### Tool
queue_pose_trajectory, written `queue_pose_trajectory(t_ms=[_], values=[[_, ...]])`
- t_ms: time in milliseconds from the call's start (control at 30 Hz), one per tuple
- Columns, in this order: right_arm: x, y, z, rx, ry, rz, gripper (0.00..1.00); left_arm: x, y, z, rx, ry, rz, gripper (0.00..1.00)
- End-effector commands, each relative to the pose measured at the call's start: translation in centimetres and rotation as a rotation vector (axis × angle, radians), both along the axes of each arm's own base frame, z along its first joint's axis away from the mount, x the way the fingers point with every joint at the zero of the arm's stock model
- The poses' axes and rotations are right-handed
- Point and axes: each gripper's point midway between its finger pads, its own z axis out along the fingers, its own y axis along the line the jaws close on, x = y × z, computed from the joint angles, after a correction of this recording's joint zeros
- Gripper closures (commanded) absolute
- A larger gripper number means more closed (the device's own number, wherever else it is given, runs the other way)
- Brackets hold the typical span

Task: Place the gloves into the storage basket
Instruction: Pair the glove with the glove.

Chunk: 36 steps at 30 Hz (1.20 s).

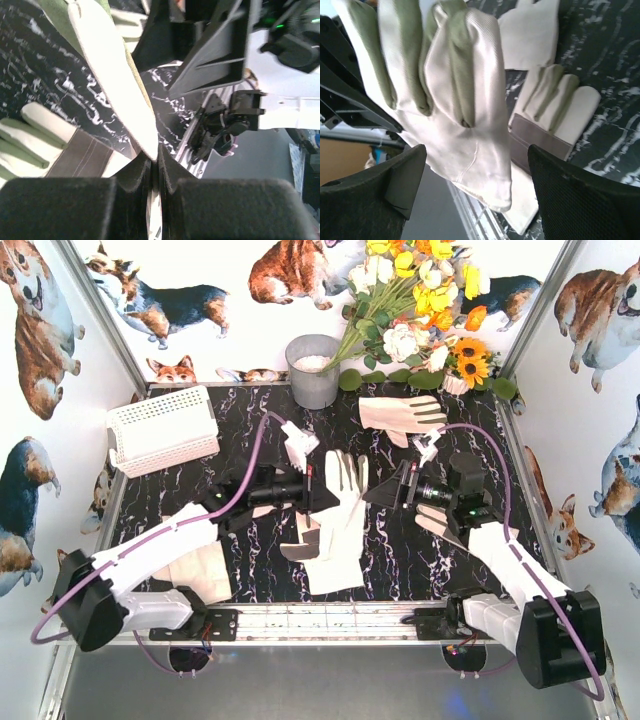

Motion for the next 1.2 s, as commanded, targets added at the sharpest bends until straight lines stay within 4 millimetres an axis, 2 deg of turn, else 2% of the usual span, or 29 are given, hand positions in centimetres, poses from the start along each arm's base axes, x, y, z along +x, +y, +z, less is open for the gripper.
queue_pose_trajectory(t_ms=[0, 233, 467, 533, 567, 633, 700, 733, 833, 900, 1100, 1167], values=[[-1.3, 1.1, 3.5, 0.115, -0.129, 0.133, 0.15, -1.3, 0.0, 4.6, -0.072, -0.090, -0.085, 1.00], [-2.6, 2.0, 5.3, 0.177, -0.154, 0.255, 0.14, -2.3, 0.0, 8.4, -0.169, -0.145, -0.110, 1.00], [-3.7, 3.8, 7.1, 0.208, -0.175, 0.337, 0.17, -2.3, 0.1, 9.7, -0.204, -0.162, -0.104, 1.00], [-3.6, 3.9, 7.9, 0.227, -0.184, 0.321, 0.26, -2.4, 0.1, 9.6, -0.201, -0.160, -0.108, 1.00], [-3.5, 3.9, 8.3, 0.237, -0.190, 0.314, 0.38, -2.5, 0.2, 9.4, -0.195, -0.156, -0.111, 1.00], [-3.4, 3.9, 8.9, 0.249, -0.202, 0.303, 0.72, -2.7, 0.3, 8.7, -0.168, -0.149, -0.117, 1.00], [-3.4, 3.9, 9.3, 0.249, -0.207, 0.302, 0.97, -2.8, 0.7, 8.0, -0.131, -0.149, -0.119, 1.00], [-3.4, 3.9, 9.4, 0.247, -0.210, 0.302, 1.00, -2.8, 0.9, 7.6, -0.113, -0.150, -0.116, 1.00], [-3.7, 3.8, 10.0, 0.235, -0.227, 0.307, 1.00, -3.1, 1.4, 7.1, -0.088, -0.156, -0.121, 0.81], [-4.2, 3.7, 10.4, 0.224, -0.247, 0.316, 1.00, -3.4, 1.7, 6.9, -0.073, -0.158, -0.133, 0.73], [-5.4, 3.3, 11.0, 0.164, -0.256, 0.361, 1.00, -3.0, 3.2, 6.1, 0.047, -0.197, -0.120, 0.63], [-5.9, 3.2, 11.2, 0.149, -0.254, 0.384, 1.00, -2.4, 4.1, 6.6, 0.087, -0.233, -0.089, 0.60]])
